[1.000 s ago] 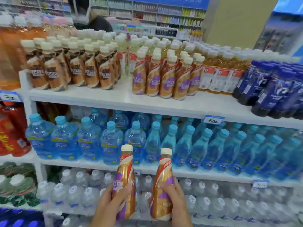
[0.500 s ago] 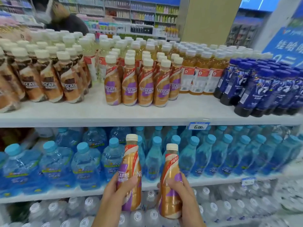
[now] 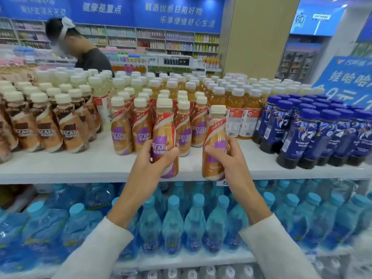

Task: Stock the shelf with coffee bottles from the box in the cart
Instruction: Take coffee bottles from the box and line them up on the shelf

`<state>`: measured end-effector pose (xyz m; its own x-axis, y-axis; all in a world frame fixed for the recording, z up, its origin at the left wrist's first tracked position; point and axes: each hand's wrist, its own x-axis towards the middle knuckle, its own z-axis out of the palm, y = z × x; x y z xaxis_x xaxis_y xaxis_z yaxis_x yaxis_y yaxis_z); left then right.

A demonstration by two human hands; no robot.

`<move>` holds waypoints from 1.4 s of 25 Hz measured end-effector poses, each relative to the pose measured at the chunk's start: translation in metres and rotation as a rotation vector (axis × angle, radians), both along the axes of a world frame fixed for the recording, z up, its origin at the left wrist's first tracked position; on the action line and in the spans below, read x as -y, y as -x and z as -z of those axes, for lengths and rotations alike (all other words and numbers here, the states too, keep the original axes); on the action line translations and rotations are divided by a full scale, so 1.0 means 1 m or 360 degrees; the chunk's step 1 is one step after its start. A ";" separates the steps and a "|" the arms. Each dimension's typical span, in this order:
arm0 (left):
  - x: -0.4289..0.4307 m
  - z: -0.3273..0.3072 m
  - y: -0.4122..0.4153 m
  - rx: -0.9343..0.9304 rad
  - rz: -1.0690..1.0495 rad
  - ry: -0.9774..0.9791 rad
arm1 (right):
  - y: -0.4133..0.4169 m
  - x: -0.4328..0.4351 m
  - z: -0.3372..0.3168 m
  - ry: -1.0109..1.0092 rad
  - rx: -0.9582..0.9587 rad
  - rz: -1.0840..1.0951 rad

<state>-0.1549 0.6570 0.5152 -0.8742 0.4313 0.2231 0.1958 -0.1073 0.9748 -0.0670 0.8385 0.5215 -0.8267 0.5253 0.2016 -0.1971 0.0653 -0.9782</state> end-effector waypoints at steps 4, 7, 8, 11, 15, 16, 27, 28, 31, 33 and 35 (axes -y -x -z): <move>-0.019 0.017 0.025 -0.0262 -0.0192 0.0181 | 0.027 -0.025 -0.003 -0.0139 0.0084 -0.0040; -0.028 0.036 0.033 -0.0282 -0.0278 0.0222 | 0.036 -0.032 0.006 -0.0176 0.0128 -0.0082; -0.029 0.040 0.033 -0.0278 -0.0297 0.0210 | 0.037 -0.033 0.008 -0.0202 0.0143 -0.0096; -0.029 0.044 0.028 -0.0217 -0.0345 0.0122 | 0.034 -0.034 0.013 -0.0249 0.0196 -0.0122; -0.027 0.048 0.021 -0.0182 -0.0407 0.0059 | 0.025 -0.033 0.028 -0.0473 0.0205 0.0117; -0.026 0.048 0.021 -0.0192 -0.0429 0.0067 | 0.024 -0.032 0.031 -0.0480 0.0199 0.0187; -0.037 0.045 0.018 -0.0305 -0.0713 0.0152 | 0.029 -0.028 0.043 -0.0575 0.0280 0.0270; -0.037 0.047 0.018 -0.0321 -0.0718 0.0171 | 0.029 -0.026 0.046 -0.0582 0.0269 0.0309; -0.036 0.048 0.019 -0.0345 -0.0744 0.0212 | 0.032 -0.021 0.050 -0.0654 0.0229 0.0442; -0.031 0.049 0.019 -0.0360 -0.0780 0.0204 | 0.038 -0.020 0.047 -0.0677 0.0248 0.0463; -0.021 0.051 0.022 -0.0387 -0.0831 0.0184 | 0.046 -0.020 0.043 -0.0702 0.0262 0.0466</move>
